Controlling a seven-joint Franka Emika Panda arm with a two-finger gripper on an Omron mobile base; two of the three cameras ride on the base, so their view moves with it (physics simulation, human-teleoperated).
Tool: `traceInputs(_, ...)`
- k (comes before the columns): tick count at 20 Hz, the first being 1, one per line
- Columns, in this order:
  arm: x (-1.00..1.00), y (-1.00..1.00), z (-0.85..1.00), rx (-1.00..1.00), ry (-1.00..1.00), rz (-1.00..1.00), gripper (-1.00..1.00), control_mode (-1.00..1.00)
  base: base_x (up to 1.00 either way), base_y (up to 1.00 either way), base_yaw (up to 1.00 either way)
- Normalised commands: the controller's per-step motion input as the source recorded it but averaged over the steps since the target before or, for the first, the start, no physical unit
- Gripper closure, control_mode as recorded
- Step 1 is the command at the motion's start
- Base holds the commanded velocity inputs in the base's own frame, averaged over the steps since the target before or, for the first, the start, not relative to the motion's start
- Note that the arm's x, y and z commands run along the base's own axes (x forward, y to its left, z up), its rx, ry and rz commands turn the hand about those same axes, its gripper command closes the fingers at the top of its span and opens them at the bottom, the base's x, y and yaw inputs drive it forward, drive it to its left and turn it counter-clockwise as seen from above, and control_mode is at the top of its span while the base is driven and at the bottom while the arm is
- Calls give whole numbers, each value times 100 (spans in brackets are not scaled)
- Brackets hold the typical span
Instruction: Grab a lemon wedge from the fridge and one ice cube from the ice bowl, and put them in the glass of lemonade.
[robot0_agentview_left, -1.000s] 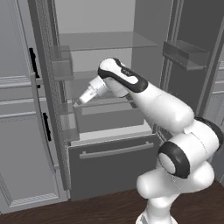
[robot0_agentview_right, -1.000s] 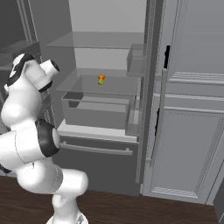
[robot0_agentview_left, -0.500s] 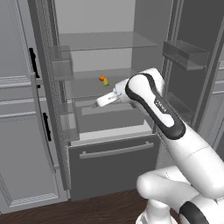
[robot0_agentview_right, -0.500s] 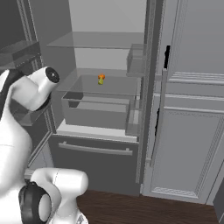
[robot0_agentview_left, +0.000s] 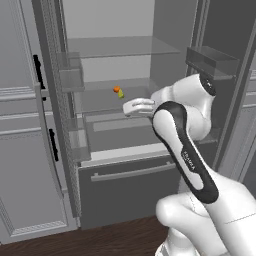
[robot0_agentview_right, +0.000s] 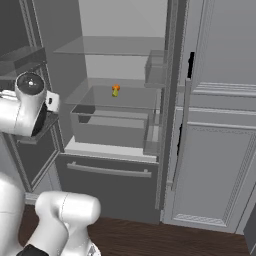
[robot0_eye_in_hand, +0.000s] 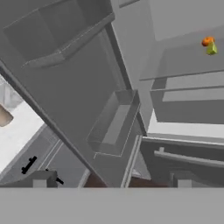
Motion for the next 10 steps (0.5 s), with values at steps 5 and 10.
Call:
traceInputs(5,0,-59,33,-26,24,-60,-100,-100,0,0,0)
traceInputs(10,-9,-21,-5,-22,10,-23,-100,-100,0,0,0)
